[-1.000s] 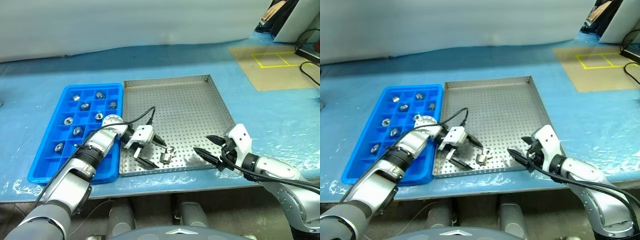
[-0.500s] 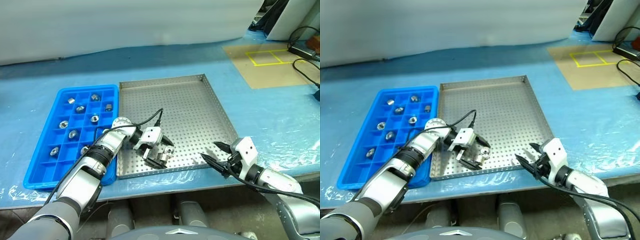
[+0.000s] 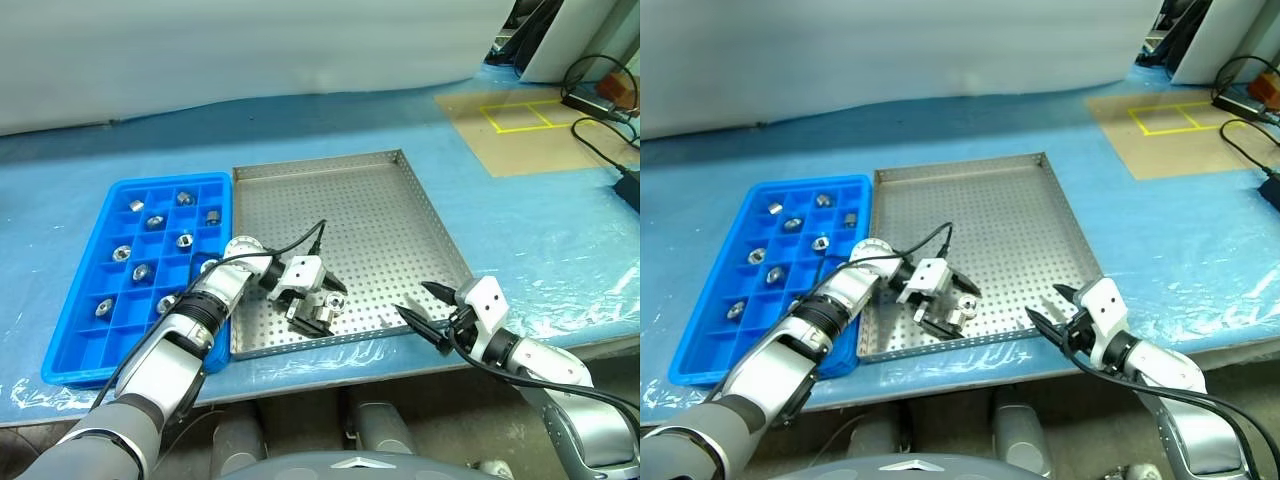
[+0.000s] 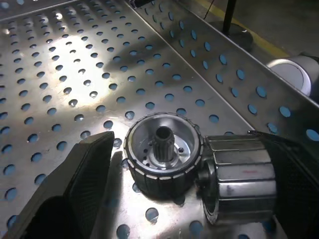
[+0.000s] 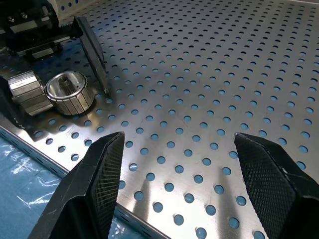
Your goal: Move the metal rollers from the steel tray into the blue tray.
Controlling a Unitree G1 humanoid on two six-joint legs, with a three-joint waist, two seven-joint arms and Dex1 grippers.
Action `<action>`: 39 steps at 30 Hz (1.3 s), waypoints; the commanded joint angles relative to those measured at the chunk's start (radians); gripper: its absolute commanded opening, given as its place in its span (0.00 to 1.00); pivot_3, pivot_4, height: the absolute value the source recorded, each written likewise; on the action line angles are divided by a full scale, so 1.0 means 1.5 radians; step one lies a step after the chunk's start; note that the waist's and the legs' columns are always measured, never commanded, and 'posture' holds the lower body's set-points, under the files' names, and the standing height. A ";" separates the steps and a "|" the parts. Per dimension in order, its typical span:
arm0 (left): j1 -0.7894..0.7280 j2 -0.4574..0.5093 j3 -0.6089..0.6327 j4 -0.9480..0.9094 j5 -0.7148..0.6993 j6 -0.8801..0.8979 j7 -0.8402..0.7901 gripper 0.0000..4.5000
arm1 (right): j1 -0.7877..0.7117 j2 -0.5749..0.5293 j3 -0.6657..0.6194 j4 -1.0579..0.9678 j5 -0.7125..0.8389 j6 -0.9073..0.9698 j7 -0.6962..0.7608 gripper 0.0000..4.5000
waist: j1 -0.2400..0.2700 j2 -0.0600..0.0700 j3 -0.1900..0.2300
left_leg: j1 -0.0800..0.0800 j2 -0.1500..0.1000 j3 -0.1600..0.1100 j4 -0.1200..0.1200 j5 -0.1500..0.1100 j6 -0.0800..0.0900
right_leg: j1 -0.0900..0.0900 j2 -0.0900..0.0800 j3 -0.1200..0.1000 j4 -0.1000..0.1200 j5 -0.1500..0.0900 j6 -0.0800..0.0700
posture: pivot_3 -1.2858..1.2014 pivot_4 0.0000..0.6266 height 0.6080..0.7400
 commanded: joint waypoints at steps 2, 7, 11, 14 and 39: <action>-0.014 0.031 0.059 -0.032 -0.031 0.036 0.028 1.00 | 0.015 -0.008 0.003 -0.002 -0.008 0.010 0.000 0.81 | -0.003 0.000 0.000 | -0.001 0.000 0.000 0.000 0.000 0.000 | 0.000 0.000 0.000 0.000 0.000 0.000 | 0.29 0.24 1.00; 0.025 0.081 0.074 -0.150 -0.069 0.127 -0.007 1.00 | 0.016 -0.007 0.005 -0.004 -0.007 0.011 0.000 0.81 | -0.004 0.000 0.000 | -0.002 0.000 0.000 -0.001 -0.001 0.001 | -0.001 0.000 -0.001 -0.002 0.001 -0.002 | 0.30 0.24 1.00; 0.058 0.104 0.060 -0.228 -0.067 0.169 -0.010 1.00 | 0.012 -0.008 0.007 -0.003 -0.006 0.014 0.000 0.81 | -0.006 0.000 0.000 | -0.002 0.000 0.000 -0.003 -0.001 0.002 | 0.001 0.000 -0.001 -0.006 0.003 -0.005 | 0.30 0.24 1.00; 0.068 0.100 0.049 -0.265 -0.057 0.189 0.006 1.00 | 0.007 -0.008 0.008 -0.001 -0.008 0.016 -0.001 0.81 | -0.006 0.000 0.000 | -0.002 0.000 0.000 -0.003 -0.003 0.003 | 0.001 0.000 -0.002 -0.008 0.003 -0.005 | 0.30 0.24 1.00; 0.092 0.062 0.024 -0.180 -0.030 0.200 0.096 1.00 | -0.021 -0.006 0.018 0.013 -0.018 0.026 -0.022 0.81 | -0.011 0.001 0.000 | -0.002 0.000 0.001 -0.002 -0.004 0.003 | 0.002 -0.001 -0.002 -0.009 0.003 -0.005 | 0.30 0.24 1.00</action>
